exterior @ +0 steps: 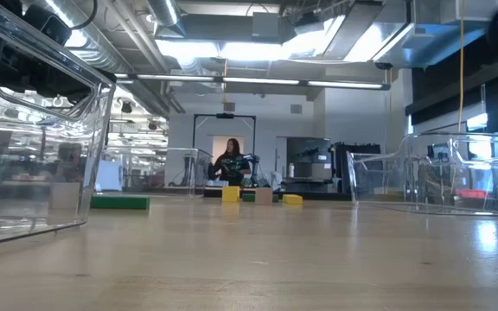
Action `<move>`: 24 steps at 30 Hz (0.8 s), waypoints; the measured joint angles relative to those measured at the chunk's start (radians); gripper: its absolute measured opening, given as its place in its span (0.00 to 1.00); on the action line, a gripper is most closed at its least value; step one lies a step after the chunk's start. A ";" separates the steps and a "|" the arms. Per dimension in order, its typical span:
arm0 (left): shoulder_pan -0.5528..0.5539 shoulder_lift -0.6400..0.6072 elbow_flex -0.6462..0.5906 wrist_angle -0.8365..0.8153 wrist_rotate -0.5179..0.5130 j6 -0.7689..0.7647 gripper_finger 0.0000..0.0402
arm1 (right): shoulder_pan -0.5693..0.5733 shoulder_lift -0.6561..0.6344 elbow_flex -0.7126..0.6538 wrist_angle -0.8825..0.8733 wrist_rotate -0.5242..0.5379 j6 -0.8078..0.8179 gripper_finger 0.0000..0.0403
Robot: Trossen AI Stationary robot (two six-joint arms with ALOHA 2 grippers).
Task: Sort & place blocks by color
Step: Put the bottom right green block into the top right transparent bin
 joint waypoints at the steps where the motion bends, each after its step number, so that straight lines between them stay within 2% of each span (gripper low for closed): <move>1: 0.000 0.000 0.000 0.000 0.000 0.000 0.00 | -0.009 -0.022 0.000 -0.011 0.001 -0.011 0.15; 4: 0.000 0.000 0.000 0.000 0.000 0.000 0.00 | -0.044 -0.107 0.000 -0.043 0.001 -0.033 0.15; 7: 0.000 0.000 0.000 0.000 0.000 0.000 0.00 | -0.086 -0.201 -0.010 0.002 0.000 -0.047 0.15; 10: 0.000 0.000 0.000 0.000 0.000 0.000 0.00 | -0.140 -0.303 -0.078 0.236 -0.023 -0.058 0.15; 13: 0.000 0.000 0.000 0.000 0.000 0.000 0.00 | -0.214 -0.381 -0.201 0.589 -0.045 -0.036 0.15; 17: 0.000 0.000 0.000 0.000 0.000 0.000 0.00 | -0.336 -0.404 -0.337 0.994 0.016 -0.018 0.15; 20: 0.000 0.000 0.000 0.000 0.000 0.000 0.00 | -0.436 -0.404 -0.364 1.139 0.078 -0.091 0.15; 24: 0.000 0.000 0.000 0.000 0.000 0.000 0.00 | -0.566 -0.410 -0.322 1.197 0.105 -0.243 0.15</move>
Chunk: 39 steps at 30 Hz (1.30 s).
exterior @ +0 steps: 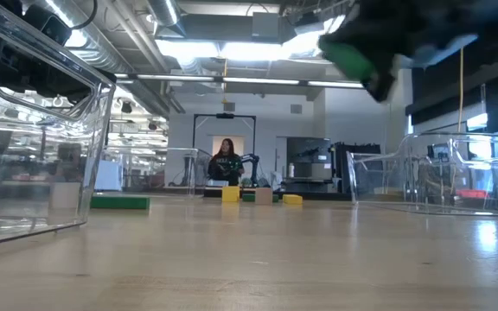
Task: Sort & place blocks by color
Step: Put the bottom right green block into the top right transparent bin
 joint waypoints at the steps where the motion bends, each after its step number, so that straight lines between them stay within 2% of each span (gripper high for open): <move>1: 0.000 0.000 0.000 0.000 0.000 0.000 0.00 | -0.026 -0.002 0.018 0.007 -0.004 -0.038 0.15; 5: 0.000 0.000 0.000 0.000 0.000 0.000 0.00 | -0.111 -0.005 0.083 0.009 -0.087 -0.166 0.15; 9: 0.000 0.000 0.000 0.000 0.000 0.000 0.00 | -0.155 -0.005 0.111 0.007 -0.152 -0.209 0.15; 23: 0.000 0.000 0.000 0.000 0.000 0.000 0.00 | -0.175 -0.006 0.120 -0.014 -0.170 -0.213 0.15; 26: 0.000 0.000 0.000 0.000 0.000 0.000 0.00 | -0.236 -0.025 0.205 -0.189 -0.170 -0.227 0.15; 28: 0.000 0.000 0.000 0.000 0.000 0.000 0.00 | -0.288 -0.040 0.307 -0.408 -0.154 -0.283 0.15; 33: 0.000 0.000 0.000 0.000 0.000 0.000 0.00 | -0.403 -0.036 0.559 -0.935 0.044 -0.440 0.15; 36: 0.000 0.000 0.000 0.000 0.000 0.000 0.00 | -0.477 -0.035 0.612 -1.141 0.134 -0.429 0.15; 39: 0.000 0.000 0.000 0.000 0.000 0.000 0.00 | -0.539 -0.034 0.592 -1.295 0.138 -0.349 0.15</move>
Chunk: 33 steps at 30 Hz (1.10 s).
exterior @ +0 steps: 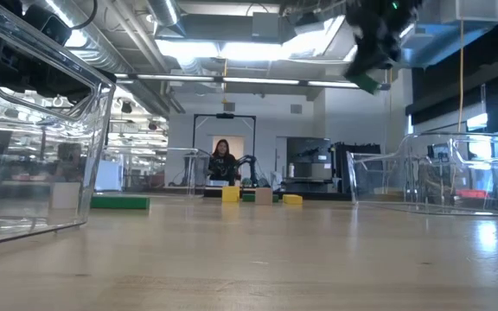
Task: Sort & place blocks by color
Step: Put the bottom right green block into the top right transparent bin
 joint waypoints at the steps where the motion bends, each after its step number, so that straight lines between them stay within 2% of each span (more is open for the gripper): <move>1: 0.000 0.000 0.000 0.000 0.000 0.000 0.00 | -0.015 0.000 -0.022 -0.039 -0.004 0.018 0.15; 6: 0.000 0.000 0.000 0.000 0.000 0.000 0.00 | -0.054 0.000 -0.200 -0.086 -0.046 0.091 0.15; 9: 0.000 0.000 0.000 0.000 0.000 0.000 0.00 | -0.074 0.004 -0.317 -0.033 -0.126 0.095 0.15; 13: 0.000 0.000 0.000 0.000 0.000 0.000 0.00 | -0.106 0.004 -0.408 0.003 -0.152 0.106 0.15; 22: 0.000 0.000 0.000 0.000 0.000 0.000 0.00 | -0.122 0.030 -0.379 0.020 -0.199 -0.205 0.15; 33: 0.000 0.000 0.000 0.000 0.000 0.000 0.00 | -0.136 0.297 -0.371 0.051 -0.231 -0.339 0.15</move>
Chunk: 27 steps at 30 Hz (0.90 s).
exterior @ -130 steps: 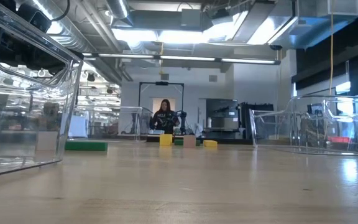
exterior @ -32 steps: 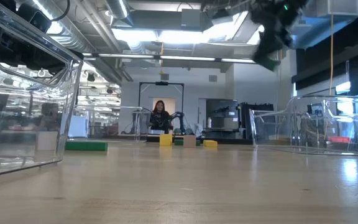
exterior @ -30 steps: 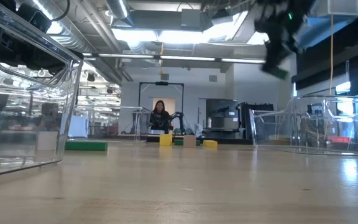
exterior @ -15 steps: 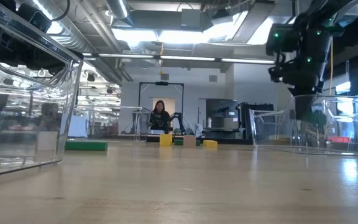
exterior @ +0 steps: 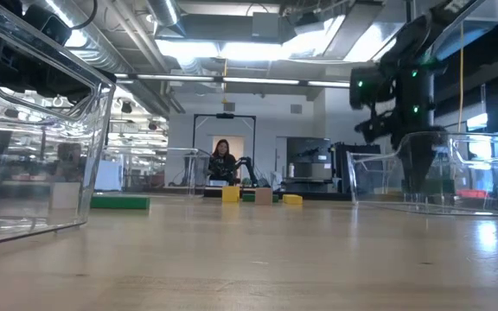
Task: Sort & place blocks by color
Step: Put the bottom right green block into the top right transparent bin, then put the bottom green block into the top right transparent bin
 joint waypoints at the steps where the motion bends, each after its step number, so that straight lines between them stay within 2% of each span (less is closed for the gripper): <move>1: 0.000 0.000 0.000 0.000 0.000 0.000 0.00 | 0.000 0.016 0.000 0.008 -0.004 -0.018 0.15; 10: 0.000 0.000 0.000 0.000 0.000 0.000 0.00 | 0.000 0.073 0.000 0.029 -0.005 -0.169 0.15; 14: 0.000 0.000 0.000 0.000 0.000 0.000 0.00 | 0.000 0.079 0.000 0.037 -0.004 -0.182 0.15; 21: 0.000 0.000 0.000 0.000 0.000 0.000 0.00 | 0.000 0.078 0.000 0.036 -0.004 -0.182 0.33; 27: 0.000 0.000 0.000 0.000 0.000 0.000 0.00 | 0.000 0.063 0.009 -0.002 0.056 -0.182 0.46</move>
